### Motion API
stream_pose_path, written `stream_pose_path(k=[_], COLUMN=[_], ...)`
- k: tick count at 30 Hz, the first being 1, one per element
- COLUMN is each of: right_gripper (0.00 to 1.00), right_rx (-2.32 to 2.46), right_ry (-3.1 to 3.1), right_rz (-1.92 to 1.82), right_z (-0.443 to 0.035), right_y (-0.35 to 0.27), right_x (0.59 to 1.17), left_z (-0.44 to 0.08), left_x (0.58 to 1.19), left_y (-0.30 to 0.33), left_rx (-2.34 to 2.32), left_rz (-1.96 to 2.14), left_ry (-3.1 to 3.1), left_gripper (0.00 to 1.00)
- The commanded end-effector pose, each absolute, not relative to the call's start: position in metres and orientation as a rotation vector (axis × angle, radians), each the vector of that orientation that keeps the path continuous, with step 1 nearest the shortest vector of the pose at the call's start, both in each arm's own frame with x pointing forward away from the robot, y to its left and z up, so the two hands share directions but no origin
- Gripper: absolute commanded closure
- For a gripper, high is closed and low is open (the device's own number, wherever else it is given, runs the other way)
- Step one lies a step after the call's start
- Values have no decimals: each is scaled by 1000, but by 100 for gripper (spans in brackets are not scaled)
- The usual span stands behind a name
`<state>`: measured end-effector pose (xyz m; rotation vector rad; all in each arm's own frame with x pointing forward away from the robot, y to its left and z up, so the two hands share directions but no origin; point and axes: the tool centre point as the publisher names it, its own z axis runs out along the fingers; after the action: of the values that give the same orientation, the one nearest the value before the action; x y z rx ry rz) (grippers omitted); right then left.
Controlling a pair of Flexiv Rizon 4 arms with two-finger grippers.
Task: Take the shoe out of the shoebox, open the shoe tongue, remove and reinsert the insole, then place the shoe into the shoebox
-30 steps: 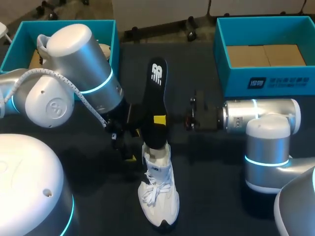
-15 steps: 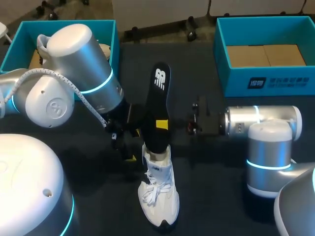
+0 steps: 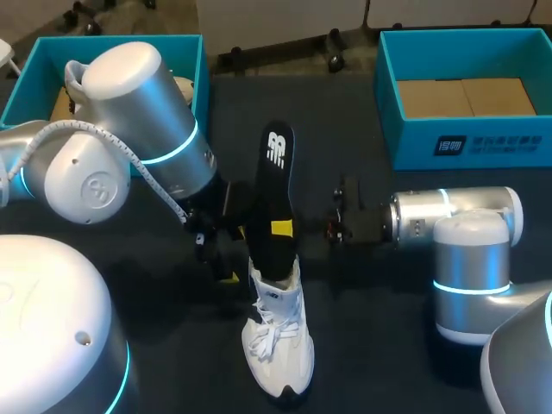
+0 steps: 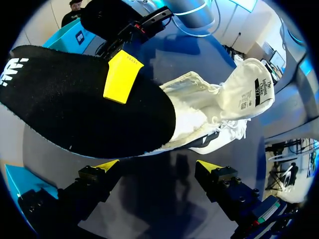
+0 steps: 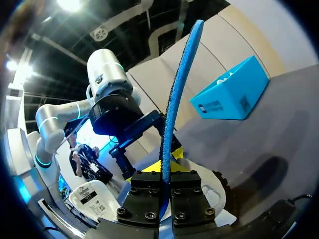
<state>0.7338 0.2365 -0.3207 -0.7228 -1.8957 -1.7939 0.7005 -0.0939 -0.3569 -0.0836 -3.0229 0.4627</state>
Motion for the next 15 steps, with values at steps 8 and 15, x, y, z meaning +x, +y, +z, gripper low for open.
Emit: stream_pose_path(k=[8,15], right_gripper=[100,100], right_rx=[-728,-719], right_ry=[-1876,-1883], right_rz=[-1798,-1799], right_z=[-335,-338], right_y=[239,239], right_x=[714,705], left_z=[-358,-358], left_x=[701,701], left_y=[-94,-94], left_rx=[-85,-85], left_rz=[462,462], left_ry=[-3024,-3024], left_gripper=[0,0])
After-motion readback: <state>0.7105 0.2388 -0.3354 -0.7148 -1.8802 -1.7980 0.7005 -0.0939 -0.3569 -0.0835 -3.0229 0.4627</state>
